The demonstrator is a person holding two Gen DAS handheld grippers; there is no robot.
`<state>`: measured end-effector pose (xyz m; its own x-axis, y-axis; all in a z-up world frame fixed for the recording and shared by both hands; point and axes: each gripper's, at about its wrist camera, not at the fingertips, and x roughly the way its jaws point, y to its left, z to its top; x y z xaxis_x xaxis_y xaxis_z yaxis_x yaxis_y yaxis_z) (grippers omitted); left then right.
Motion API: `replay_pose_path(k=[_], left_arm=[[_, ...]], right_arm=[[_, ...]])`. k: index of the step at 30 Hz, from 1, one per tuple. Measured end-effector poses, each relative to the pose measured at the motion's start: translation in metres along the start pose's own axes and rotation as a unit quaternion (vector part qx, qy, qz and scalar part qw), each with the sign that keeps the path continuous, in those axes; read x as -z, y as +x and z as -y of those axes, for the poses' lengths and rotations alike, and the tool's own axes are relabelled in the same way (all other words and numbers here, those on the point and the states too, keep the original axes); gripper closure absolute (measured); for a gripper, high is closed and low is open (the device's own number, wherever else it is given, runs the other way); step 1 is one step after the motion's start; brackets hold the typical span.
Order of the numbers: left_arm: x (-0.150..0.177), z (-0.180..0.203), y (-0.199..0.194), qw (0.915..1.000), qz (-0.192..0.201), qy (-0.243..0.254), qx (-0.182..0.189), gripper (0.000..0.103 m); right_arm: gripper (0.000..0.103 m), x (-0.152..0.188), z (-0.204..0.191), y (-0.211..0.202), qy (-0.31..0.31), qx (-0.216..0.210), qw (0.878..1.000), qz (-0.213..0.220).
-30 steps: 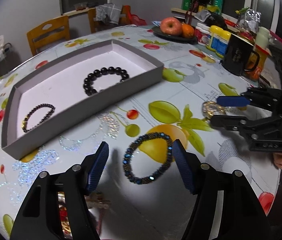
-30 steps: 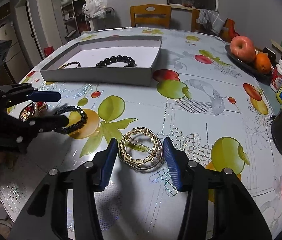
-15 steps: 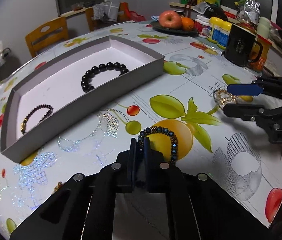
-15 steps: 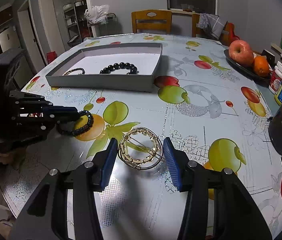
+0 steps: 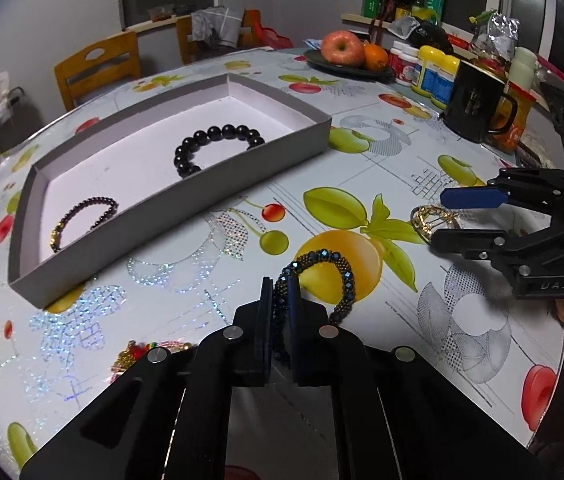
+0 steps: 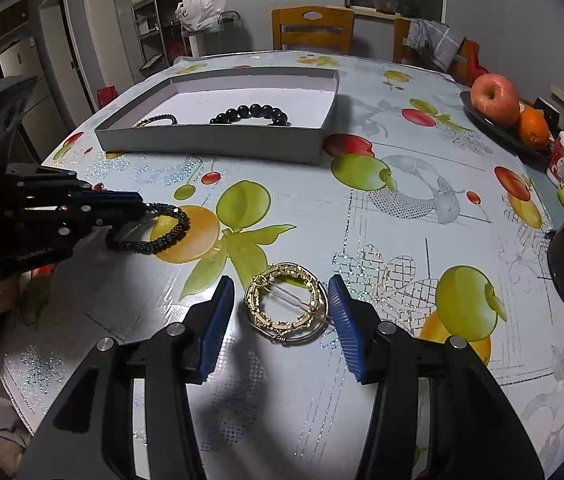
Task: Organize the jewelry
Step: 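Grasp the dark blue crystal bracelet with the left tool and lift it, then carry the blue crystal bracelet with the left tool while the right tool carries the gold bangle to the tray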
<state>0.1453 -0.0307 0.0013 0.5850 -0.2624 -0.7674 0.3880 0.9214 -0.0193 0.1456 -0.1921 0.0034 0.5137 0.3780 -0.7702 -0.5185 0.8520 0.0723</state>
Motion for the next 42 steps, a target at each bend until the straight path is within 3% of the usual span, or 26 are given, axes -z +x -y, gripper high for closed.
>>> replay_pose_path(k=[7, 8, 27, 33, 42], left_arm=[[0.001, 0.0, -0.004, 1.0, 0.002, -0.001, 0.001, 0.095], [0.001, 0.0, -0.005, 1.0, 0.002, -0.001, 0.001, 0.095], [0.003, -0.001, 0.004, 0.9999, -0.015, 0.001, 0.008, 0.095], [0.001, 0.002, 0.008, 0.9997, -0.012, 0.014, -0.013, 0.091], [0.0, -0.004, -0.004, 0.9999, 0.007, -0.011, 0.004, 0.095]], right_arm=[[0.059, -0.001, -0.002, 0.003, -0.006, 0.004, 1.0, -0.002], [0.063, -0.002, -0.003, 0.002, -0.006, 0.003, 1.0, 0.0], [0.063, -0.007, -0.004, -0.012, -0.007, -0.002, 1.0, 0.024], [0.063, -0.006, -0.006, -0.012, -0.007, -0.004, 1.0, 0.025], [0.063, -0.015, -0.013, -0.022, -0.011, -0.004, 0.999, 0.042]])
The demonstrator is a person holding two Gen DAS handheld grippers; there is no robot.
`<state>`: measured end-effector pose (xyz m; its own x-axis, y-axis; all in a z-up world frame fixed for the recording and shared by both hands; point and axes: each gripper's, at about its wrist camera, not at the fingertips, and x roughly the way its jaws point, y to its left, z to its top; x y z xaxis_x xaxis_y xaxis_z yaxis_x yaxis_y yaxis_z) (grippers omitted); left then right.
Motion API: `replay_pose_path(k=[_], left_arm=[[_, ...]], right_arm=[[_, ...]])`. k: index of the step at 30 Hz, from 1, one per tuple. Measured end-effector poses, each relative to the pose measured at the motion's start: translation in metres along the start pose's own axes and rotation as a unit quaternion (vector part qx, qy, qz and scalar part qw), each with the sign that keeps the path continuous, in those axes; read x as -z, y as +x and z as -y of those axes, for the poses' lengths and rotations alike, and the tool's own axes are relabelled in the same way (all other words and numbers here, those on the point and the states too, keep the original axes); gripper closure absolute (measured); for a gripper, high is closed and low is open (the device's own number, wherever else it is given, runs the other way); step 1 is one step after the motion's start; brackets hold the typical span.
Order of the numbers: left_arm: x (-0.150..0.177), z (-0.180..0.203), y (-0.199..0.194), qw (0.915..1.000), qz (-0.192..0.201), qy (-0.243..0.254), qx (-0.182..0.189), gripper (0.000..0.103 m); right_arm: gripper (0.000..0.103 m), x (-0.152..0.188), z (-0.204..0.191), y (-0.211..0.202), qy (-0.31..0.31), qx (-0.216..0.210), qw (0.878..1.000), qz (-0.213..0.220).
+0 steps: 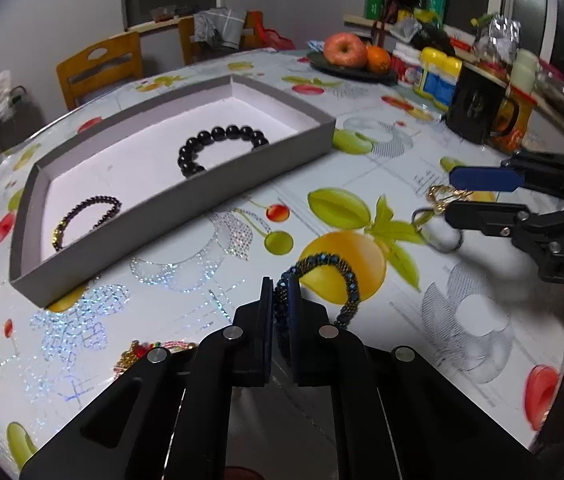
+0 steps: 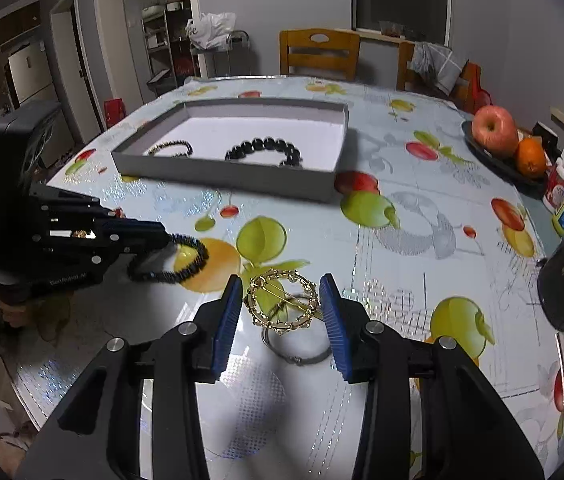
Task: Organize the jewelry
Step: 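Carry the blue crystal bracelet with the left tool while the right tool carries the gold bangle to the tray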
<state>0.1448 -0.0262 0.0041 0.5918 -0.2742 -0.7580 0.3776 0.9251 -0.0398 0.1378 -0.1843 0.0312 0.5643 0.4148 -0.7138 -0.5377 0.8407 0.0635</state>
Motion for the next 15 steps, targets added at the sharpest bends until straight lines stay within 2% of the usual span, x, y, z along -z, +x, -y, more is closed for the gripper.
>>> replay_pose_path(k=[6, 15], left_arm=[[-0.011, -0.001, -0.028, 0.9995, 0.03, -0.007, 0.006, 0.095], [-0.026, -0.01, -0.071, 0.9971, 0.074, -0.005, -0.018, 0.095]], right_arm=[[0.063, -0.015, -0.008, -0.004, -0.006, -0.008, 1.0, 0.012], [0.063, -0.043, -0.02, -0.011, -0.018, -0.025, 0.999, 0.04]])
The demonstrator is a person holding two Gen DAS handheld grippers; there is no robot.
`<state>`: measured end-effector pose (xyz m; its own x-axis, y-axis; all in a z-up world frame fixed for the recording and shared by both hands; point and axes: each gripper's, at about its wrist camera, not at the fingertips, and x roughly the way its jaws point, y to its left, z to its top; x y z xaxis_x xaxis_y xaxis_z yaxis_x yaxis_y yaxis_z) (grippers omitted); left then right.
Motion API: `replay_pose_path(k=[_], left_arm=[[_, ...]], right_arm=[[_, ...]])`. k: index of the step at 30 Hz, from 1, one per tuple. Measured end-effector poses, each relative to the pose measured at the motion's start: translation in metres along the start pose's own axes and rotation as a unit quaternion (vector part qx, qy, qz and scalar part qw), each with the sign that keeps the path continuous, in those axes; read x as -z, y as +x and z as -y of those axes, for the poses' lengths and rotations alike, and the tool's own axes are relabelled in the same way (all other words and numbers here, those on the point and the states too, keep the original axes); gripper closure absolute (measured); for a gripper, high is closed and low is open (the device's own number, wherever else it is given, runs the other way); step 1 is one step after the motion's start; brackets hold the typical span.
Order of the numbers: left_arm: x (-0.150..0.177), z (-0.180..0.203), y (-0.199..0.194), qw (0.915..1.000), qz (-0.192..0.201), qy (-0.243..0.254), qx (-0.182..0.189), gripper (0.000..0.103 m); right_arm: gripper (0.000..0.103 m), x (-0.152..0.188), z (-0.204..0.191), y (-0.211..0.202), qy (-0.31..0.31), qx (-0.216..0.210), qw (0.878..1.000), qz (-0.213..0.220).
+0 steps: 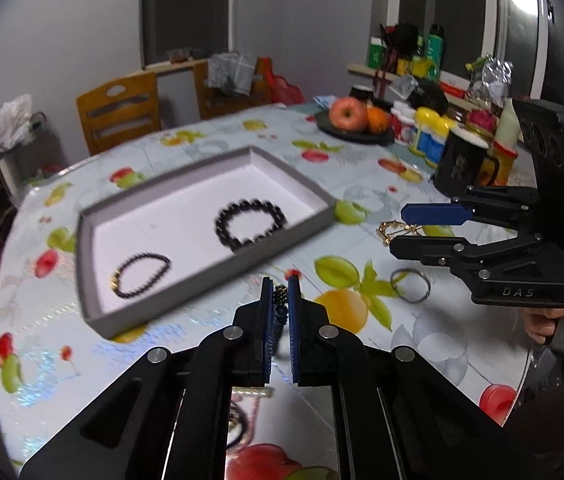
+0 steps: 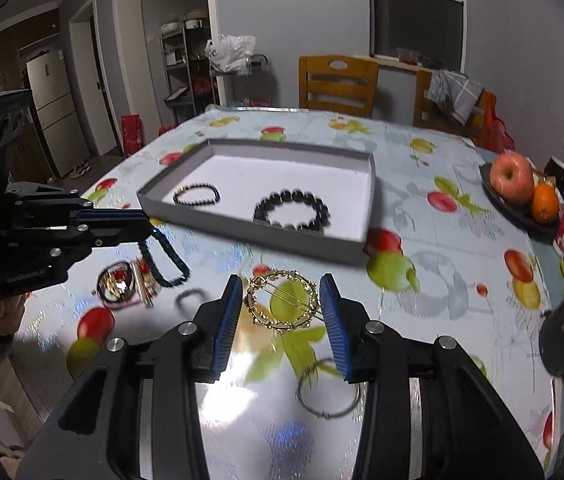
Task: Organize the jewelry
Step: 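Carry the blue crystal bracelet with the left tool while the right tool carries the gold bangle to the tray, then release the blue bracelet into the tray with the left tool while the right tool releases the gold bangle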
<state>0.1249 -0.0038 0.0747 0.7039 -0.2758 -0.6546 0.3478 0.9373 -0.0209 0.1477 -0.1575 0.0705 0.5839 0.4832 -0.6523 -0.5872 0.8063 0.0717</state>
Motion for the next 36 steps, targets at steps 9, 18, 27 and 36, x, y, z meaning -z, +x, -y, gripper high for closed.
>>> replay_pose_path(k=[9, 18, 27, 36], left_arm=[[-0.017, -0.03, -0.02, 0.9985, 0.04, -0.025, -0.027, 0.095], [-0.039, -0.071, -0.005, 0.9954, 0.061, -0.07, -0.024, 0.095], [-0.062, -0.088, 0.035, 0.994, 0.053, -0.096, 0.0, 0.095], [-0.06, -0.1, 0.095, 0.9942, 0.002, -0.107, -0.016, 0.095]], right_arm=[[0.063, -0.033, -0.009, -0.003, -0.008, -0.012, 0.999, 0.049], [0.063, -0.061, -0.007, 0.018, -0.004, -0.005, 0.997, 0.078], [0.063, -0.071, 0.019, 0.083, 0.02, 0.01, 0.999, 0.031], [0.063, -0.091, 0.045, 0.136, 0.038, 0.035, 0.999, 0.001]])
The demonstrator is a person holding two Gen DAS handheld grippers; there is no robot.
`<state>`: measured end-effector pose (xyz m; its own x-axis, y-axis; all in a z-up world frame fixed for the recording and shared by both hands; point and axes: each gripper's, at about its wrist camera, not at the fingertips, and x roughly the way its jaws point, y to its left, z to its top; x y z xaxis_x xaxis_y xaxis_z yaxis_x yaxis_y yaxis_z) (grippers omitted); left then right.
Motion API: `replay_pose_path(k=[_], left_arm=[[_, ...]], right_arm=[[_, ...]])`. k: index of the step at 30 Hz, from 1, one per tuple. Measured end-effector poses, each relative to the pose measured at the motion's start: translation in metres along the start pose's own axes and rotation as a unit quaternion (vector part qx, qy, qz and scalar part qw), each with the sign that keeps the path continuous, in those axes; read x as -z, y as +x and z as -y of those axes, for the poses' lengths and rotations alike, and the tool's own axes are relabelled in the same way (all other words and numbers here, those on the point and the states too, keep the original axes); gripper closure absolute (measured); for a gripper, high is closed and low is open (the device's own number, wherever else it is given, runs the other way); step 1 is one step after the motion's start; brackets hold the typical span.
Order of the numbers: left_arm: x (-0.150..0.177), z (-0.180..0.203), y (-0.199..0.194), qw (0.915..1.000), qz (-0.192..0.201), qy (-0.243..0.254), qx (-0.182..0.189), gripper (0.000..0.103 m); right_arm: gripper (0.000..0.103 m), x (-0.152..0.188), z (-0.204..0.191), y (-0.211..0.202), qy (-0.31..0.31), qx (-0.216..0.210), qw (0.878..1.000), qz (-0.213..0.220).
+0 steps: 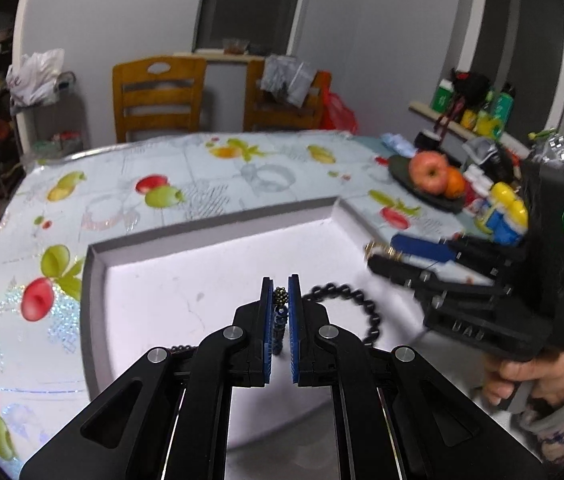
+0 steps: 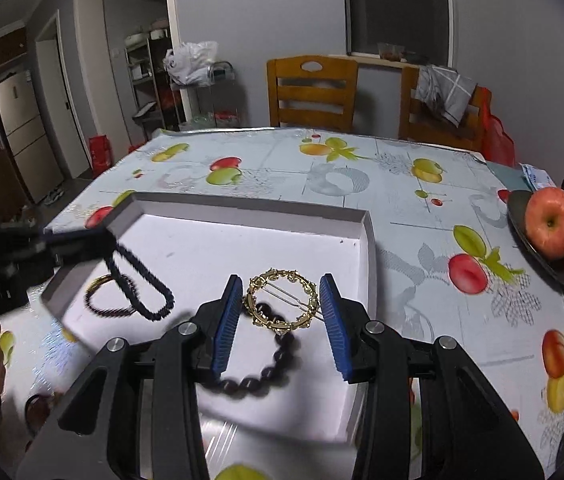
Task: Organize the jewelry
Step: 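Release the blue bracelet into the tray with the left tool while the right tool releases the gold bangle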
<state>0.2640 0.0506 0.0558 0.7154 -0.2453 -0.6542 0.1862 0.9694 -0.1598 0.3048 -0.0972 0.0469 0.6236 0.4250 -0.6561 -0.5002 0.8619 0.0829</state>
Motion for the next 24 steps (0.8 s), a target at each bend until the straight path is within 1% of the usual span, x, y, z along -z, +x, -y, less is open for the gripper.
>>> replay_pose_path(k=[6, 13, 15, 17, 18, 19, 20, 21, 23, 24], left_arm=[[0.011, -0.015, 0.024, 0.9991, -0.035, -0.005, -0.024, 0.095], [0.019, -0.017, 0.028, 0.9975, -0.049, 0.013, -0.05, 0.095], [0.02, -0.017, 0.028, 0.997, -0.052, 0.014, -0.056, 0.087], [0.022, -0.016, 0.024, 0.9967, -0.045, 0.018, -0.066, 0.07], [0.023, -0.015, 0.021, 0.9968, -0.04, 0.02, -0.067, 0.066], [0.024, -0.013, 0.018, 0.9968, -0.036, 0.022, -0.068, 0.058], [0.025, -0.012, 0.016, 0.9967, -0.033, 0.025, -0.069, 0.052], [0.026, -0.011, 0.012, 0.9967, -0.029, 0.029, -0.069, 0.049], [0.028, -0.008, 0.007, 0.9967, -0.025, 0.033, -0.069, 0.038], [0.03, -0.007, 0.002, 0.9969, -0.021, 0.034, -0.068, 0.035]], right_arm=[[0.063, -0.01, 0.008, 0.042, 0.003, 0.022, 0.999, -0.039], [0.063, -0.01, 0.015, 0.069, 0.012, 0.041, 0.996, -0.077], [0.062, -0.01, 0.016, 0.069, 0.013, 0.04, 0.996, -0.079], [0.062, -0.009, 0.016, 0.067, 0.012, 0.037, 0.996, -0.08], [0.061, -0.009, 0.016, 0.066, 0.012, 0.037, 0.996, -0.079], [0.061, -0.007, 0.016, 0.064, 0.013, 0.033, 0.996, -0.077], [0.059, -0.005, 0.016, 0.06, 0.016, 0.029, 0.997, -0.074], [0.053, -0.004, 0.015, 0.056, 0.019, 0.024, 0.997, -0.07], [0.048, -0.001, 0.015, 0.044, 0.02, 0.014, 0.998, -0.056], [0.047, 0.001, 0.014, 0.038, 0.019, 0.009, 0.999, -0.05]])
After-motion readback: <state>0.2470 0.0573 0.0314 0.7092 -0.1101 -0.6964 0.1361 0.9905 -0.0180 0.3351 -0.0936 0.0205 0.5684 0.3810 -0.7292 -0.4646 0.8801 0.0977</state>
